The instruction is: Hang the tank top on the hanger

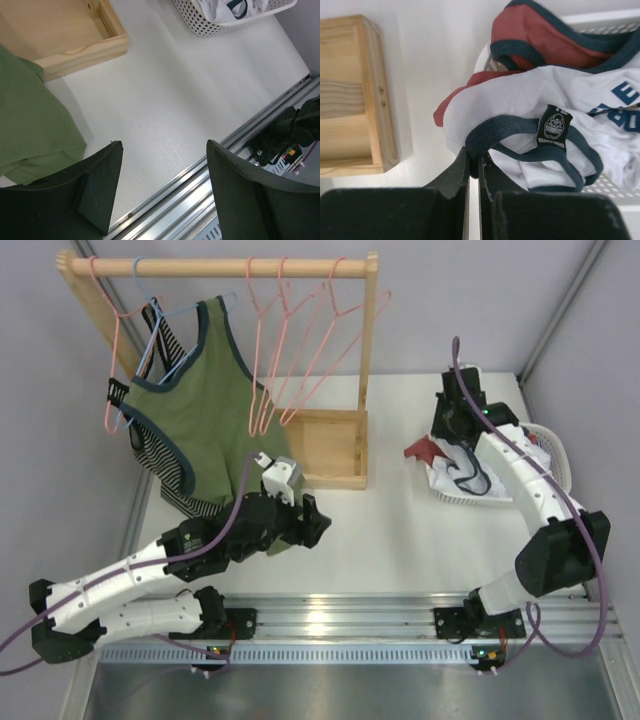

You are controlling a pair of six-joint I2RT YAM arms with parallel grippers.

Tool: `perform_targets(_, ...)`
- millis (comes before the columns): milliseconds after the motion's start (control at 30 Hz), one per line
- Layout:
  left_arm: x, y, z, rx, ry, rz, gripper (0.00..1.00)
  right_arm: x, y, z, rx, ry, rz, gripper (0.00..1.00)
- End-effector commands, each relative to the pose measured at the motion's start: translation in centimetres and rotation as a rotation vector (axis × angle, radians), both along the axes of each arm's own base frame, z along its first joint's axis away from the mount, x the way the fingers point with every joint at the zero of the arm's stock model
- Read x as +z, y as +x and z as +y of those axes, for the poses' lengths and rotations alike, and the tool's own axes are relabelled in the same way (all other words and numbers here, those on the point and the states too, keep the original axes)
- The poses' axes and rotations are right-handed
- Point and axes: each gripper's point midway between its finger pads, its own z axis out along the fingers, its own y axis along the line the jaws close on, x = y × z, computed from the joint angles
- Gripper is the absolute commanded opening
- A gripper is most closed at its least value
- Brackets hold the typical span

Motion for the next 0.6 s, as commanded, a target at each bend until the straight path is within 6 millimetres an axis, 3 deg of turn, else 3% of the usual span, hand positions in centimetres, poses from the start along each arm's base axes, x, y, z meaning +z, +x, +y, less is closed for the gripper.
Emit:
perform_targets(0,2.0,0.3,-0.3,0.006,-0.041,-0.027,0.73,9.9,-0.7,-0.5,0.008,0.024,-0.207,0.00)
perform_targets(100,2.2,0.5,-0.7,0.008,-0.055,-0.037,0.73,14.1,-2.0,-0.6,0.022,0.049,-0.280,0.00)
perform_targets(267,2.8,1.1,-2.7,-0.012,-0.129,-0.071,0.75,18.6,-3.8,-0.1,0.061,0.111,-0.356,0.00)
perform_targets(367,3.2,2.0,-5.3,-0.036,-0.180,-0.106,0.76,22.1,-5.1,0.4,0.099,0.147,-0.415,0.00)
perform_targets(433,3.2,2.7,-6.6,-0.043,-0.192,-0.144,0.78,23.3,-5.6,0.5,0.106,0.149,-0.433,0.00)
perform_targets(467,4.5,3.3,-7.5,-0.038,-0.241,-0.178,0.79,23.5,-5.9,0.4,0.109,0.148,-0.425,0.00)
perform_targets(567,4.3,5.4,-11.1,-0.026,-0.259,-0.229,0.80,26.1,-7.0,0.5,0.126,0.166,-0.474,0.00)
